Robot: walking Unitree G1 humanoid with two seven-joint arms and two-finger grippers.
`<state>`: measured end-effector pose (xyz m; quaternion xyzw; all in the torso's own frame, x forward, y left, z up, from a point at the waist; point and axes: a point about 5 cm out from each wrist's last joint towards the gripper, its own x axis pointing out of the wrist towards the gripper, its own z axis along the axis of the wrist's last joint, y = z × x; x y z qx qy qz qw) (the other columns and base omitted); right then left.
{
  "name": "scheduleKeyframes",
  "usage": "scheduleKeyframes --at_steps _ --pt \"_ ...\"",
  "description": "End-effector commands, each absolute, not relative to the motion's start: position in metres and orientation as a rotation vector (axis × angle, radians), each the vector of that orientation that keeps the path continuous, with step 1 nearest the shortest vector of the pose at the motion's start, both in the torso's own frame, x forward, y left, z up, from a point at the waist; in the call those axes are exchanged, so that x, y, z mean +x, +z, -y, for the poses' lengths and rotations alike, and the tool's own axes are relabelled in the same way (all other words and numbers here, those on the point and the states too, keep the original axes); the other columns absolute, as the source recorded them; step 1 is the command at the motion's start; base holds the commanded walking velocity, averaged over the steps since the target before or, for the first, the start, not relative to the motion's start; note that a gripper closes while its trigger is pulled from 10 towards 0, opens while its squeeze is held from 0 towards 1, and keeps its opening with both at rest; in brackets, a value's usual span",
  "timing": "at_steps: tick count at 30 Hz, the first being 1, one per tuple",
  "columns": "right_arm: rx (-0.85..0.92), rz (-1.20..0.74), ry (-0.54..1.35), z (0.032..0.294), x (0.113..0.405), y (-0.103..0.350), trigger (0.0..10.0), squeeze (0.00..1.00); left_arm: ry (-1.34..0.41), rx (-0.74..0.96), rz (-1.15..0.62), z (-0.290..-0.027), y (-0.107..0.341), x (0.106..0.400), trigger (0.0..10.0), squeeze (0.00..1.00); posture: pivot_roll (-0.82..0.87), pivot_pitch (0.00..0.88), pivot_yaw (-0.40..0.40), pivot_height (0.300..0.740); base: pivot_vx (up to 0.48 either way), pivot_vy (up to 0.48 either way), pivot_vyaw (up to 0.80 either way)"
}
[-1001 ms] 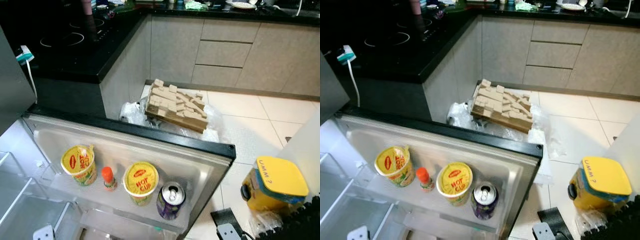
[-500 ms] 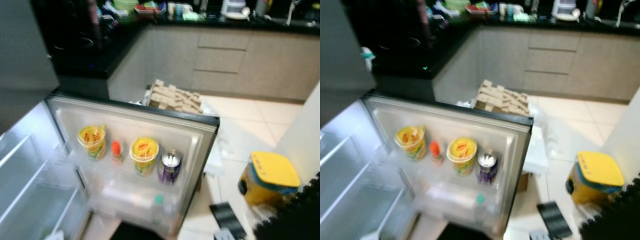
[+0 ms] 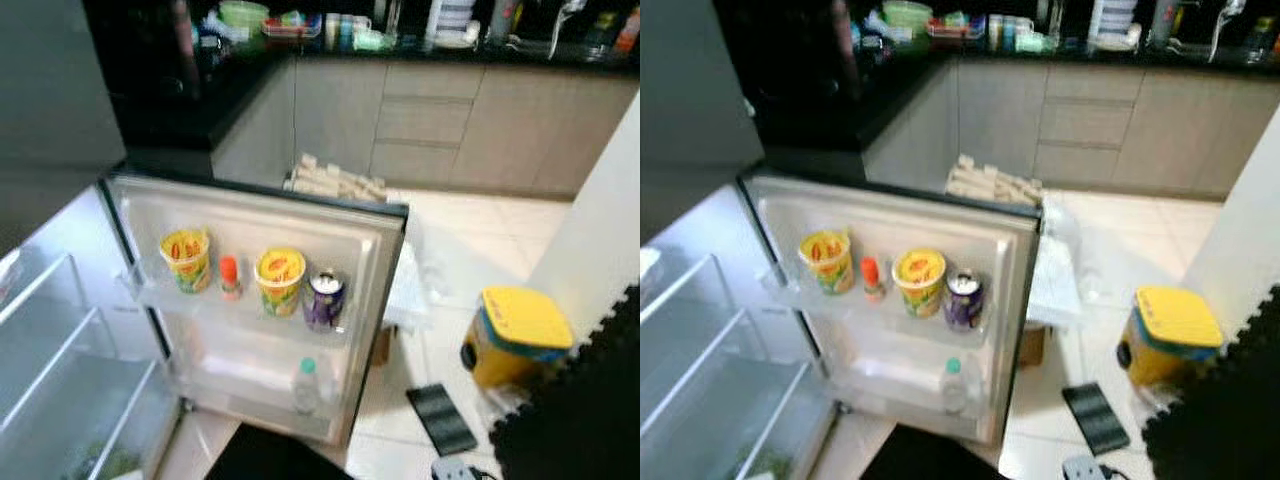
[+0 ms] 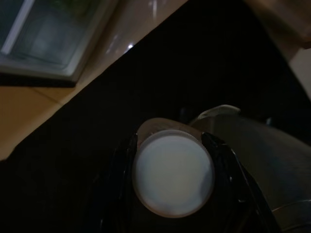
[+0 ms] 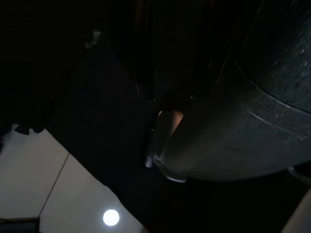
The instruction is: Restocking fridge
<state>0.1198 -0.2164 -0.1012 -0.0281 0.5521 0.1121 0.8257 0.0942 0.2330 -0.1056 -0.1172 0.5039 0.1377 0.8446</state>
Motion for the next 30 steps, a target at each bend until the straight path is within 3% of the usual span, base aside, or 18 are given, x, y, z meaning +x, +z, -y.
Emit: scheduleKeyframes --at_steps 1,8,18,30 --pt "-0.062 -1.172 0.257 0.212 0.121 -0.102 10.0 0.00 0.286 -0.246 -1.048 -0.232 -0.105 0.099 10.0 0.00 -0.05 0.000 0.000 0.740 0.000 0.000 0.00" --pt "-0.065 -1.170 0.257 0.214 0.121 -0.101 10.0 0.00 0.274 -0.254 -1.025 -0.231 -0.103 0.103 10.0 0.00 -0.05 0.000 -0.004 0.740 0.000 0.000 0.00" --pt "-0.068 -1.139 0.254 0.215 0.130 -0.098 10.0 0.00 0.279 -0.252 -0.982 -0.233 -0.099 0.115 10.0 0.00 -0.06 0.000 -0.006 0.740 0.000 -0.417 0.00" --pt "-0.078 -1.099 0.259 0.216 0.142 -0.093 10.0 0.00 0.284 -0.260 -0.933 -0.236 -0.095 0.127 10.0 0.00 -0.06 0.000 -0.006 0.740 0.000 0.000 0.00"
